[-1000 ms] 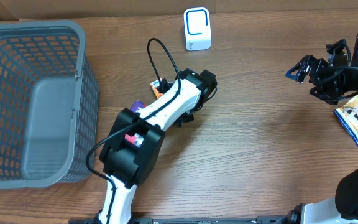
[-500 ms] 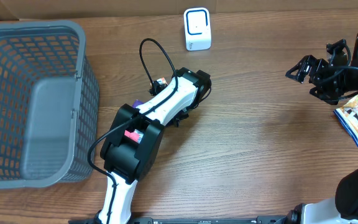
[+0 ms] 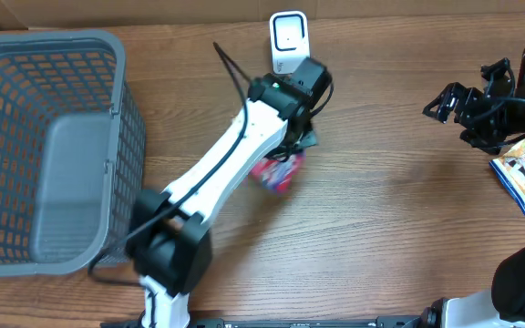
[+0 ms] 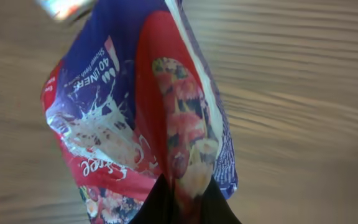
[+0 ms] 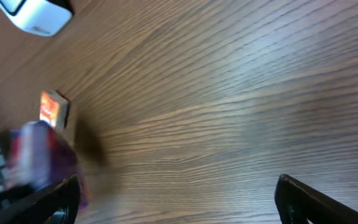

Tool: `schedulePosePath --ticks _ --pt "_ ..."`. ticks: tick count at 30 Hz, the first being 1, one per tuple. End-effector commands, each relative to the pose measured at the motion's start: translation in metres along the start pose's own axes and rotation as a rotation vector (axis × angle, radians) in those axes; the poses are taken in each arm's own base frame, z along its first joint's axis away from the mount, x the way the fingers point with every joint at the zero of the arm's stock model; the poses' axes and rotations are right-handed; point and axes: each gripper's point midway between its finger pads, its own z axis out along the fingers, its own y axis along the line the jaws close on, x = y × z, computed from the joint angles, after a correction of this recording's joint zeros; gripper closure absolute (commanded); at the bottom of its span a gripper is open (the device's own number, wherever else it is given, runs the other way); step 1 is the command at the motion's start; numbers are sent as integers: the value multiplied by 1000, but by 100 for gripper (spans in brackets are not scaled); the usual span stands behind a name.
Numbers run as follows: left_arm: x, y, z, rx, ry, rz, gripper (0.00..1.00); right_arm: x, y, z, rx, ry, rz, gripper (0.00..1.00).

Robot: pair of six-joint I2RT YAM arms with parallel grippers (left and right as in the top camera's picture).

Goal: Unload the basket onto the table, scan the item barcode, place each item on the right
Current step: 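Carry the pouch rightward and set it down at table center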

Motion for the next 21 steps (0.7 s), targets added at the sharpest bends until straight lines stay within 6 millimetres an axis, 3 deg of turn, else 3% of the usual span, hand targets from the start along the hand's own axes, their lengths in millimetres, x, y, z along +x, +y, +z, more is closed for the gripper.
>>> schedulePosePath --ticks 1,12,16,21 --pt "16 -47 -46 294 59 174 96 -4 -5 -8 45 -34 -15 0" --pt "32 -107 -65 814 184 368 96 -9 -33 -14 166 -61 19 1" --pt "37 -110 -42 944 223 353 96 -12 -44 -19 172 -72 72 1" --pt "47 -94 -11 1045 288 274 96 -13 -48 -21 172 -79 83 1"
